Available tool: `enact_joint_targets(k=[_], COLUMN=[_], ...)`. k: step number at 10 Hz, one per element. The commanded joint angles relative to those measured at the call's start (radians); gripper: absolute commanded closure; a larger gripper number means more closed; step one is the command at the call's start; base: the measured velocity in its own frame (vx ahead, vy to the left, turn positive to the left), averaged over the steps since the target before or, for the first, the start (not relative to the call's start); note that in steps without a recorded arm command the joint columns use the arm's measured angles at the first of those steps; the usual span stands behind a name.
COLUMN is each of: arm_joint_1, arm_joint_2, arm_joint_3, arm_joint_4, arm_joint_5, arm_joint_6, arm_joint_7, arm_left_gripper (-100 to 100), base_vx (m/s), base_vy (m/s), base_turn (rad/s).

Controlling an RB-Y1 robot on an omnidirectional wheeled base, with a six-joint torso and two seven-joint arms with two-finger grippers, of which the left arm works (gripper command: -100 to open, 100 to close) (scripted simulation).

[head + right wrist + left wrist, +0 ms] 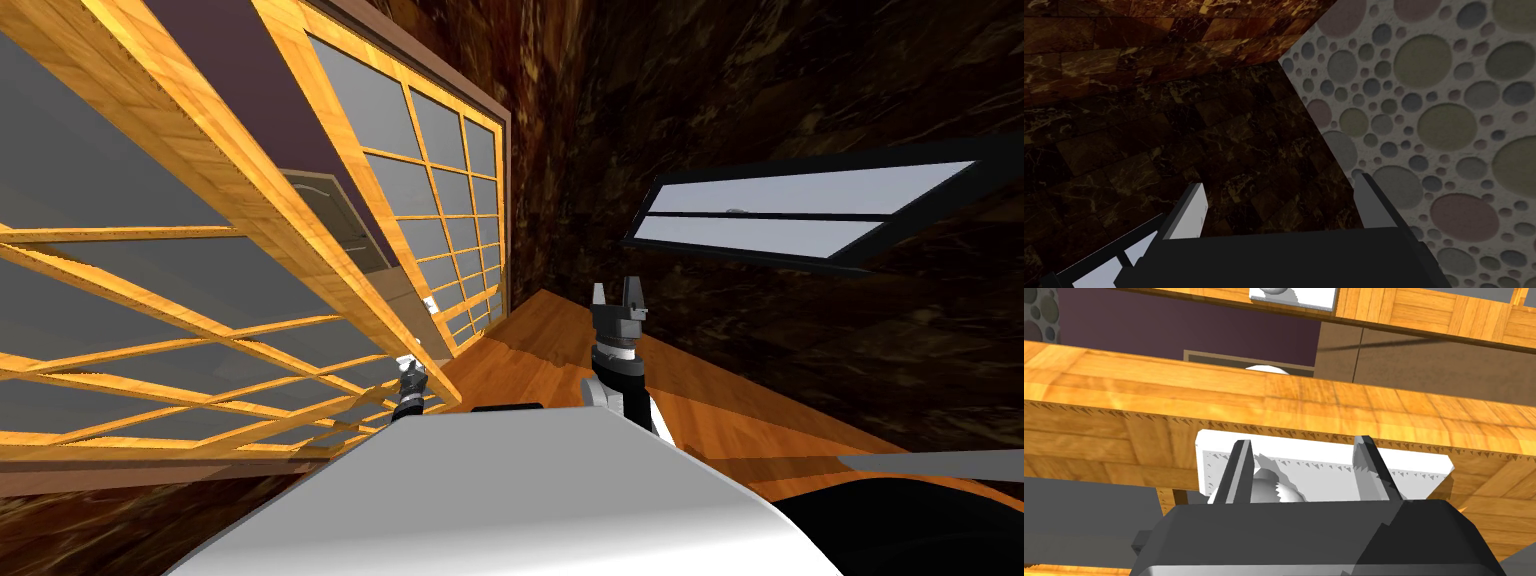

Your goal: Pull the door open

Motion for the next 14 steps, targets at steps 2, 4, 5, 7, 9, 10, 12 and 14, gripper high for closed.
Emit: enact_joint_targets(k=[2, 4, 5, 7, 9, 10, 12, 14], arm_joint_1=[-0.005, -0.014, -0.014, -0.024, -0.029, -0.035, -0.041, -0.047], arm_joint_2=[0.010, 0.009, 0.009, 0.007, 0.007, 0.006, 0.005, 0.004], arm_joint_3=[-0.003, -0.018, -0.018, -0.035, -0.044, -0.054, -0.064, -0.074], arm_joint_4=[-0.003, 0.000, 0.000, 0.004, 0.006, 0.008, 0.010, 0.012], arm_joint_5=[0.030, 0.055, 0.055, 0.083, 0.098, 0.114, 0.130, 0.146], arm_joint_6=[-0.006, -0.006, -0.006, -0.006, -0.006, -0.007, -0.007, -0.007], arm_joint_7=[0.065, 0.121, 0.129, 0.198, 0.245, 0.270, 0.322, 0.368], arm_left_gripper=[-100, -100, -100, -100, -100, -100, -100, -100], base_vx=[-0.080, -0.089, -0.055, -0.076, -0.051, -0.068, -0.055, -0.081], base_vy=[0.013, 0.031, 0.008, 0.019, 0.023, 0.030, 0.029, 0.017], base_turn=[-0.048, -0.058, -0.019, -0.045, -0.033, -0.071, -0.046, -0.051])
